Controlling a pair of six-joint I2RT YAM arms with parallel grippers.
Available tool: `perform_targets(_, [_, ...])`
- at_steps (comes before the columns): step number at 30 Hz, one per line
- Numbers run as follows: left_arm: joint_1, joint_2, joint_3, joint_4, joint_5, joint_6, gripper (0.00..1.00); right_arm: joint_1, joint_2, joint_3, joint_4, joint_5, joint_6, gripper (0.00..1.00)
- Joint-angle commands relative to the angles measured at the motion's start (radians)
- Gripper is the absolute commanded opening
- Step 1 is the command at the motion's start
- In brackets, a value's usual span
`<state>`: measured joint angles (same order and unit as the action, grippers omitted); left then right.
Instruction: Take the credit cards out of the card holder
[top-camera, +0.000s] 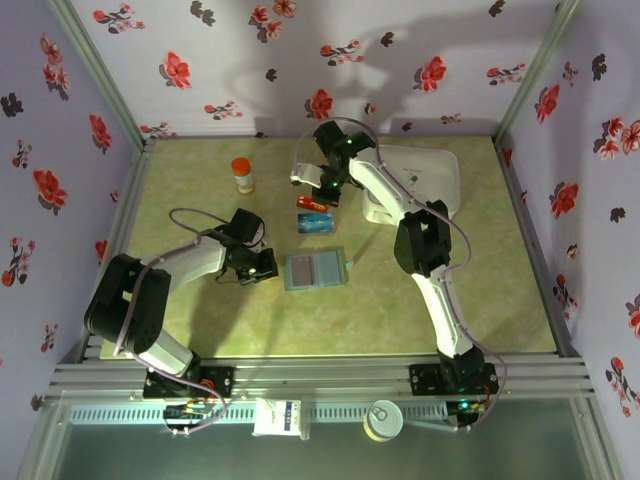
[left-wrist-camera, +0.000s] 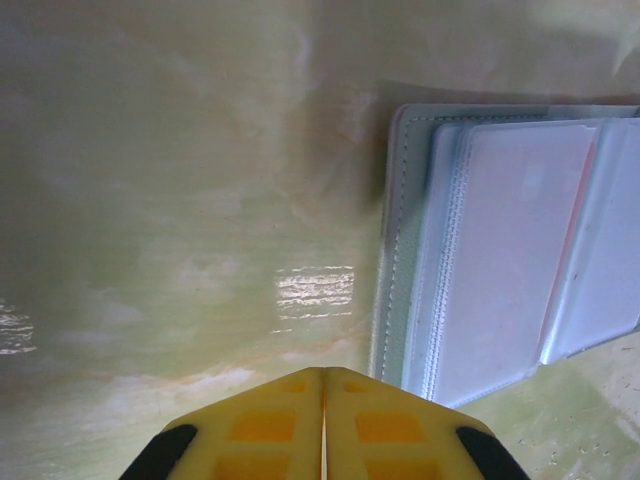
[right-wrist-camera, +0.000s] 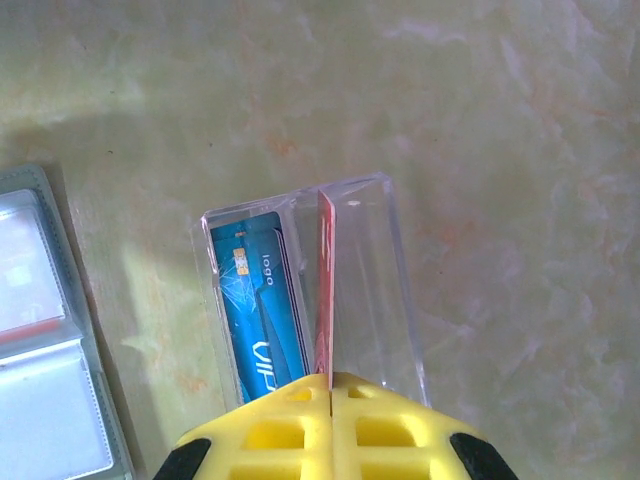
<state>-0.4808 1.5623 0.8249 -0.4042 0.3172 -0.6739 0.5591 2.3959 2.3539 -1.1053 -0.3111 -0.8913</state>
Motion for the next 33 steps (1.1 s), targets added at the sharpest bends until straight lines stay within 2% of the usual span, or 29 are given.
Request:
perform_targets(1, [0.010, 0.019, 0.009, -0.003, 0.010, 0.002, 0.08, -0.005, 0.010, 0.040, -0.017, 0.013, -0.026, 0.00])
perform_targets(10, [0.010, 0.019, 0.027, -0.016, 0.010, 0.008, 0.08, -0.005, -0.038, 0.062, 0.009, -0.016, -0.029, 0.00])
perform_targets(17, [0.011, 0.019, 0.023, -0.024, 0.004, 0.010, 0.08, -0.019, 0.019, 0.060, -0.001, 0.015, -0.059, 0.00])
perform_targets(33, [0.013, 0.020, 0.025, -0.035, 0.000, 0.011, 0.08, -0.011, 0.058, 0.061, -0.087, -0.021, -0.086, 0.00])
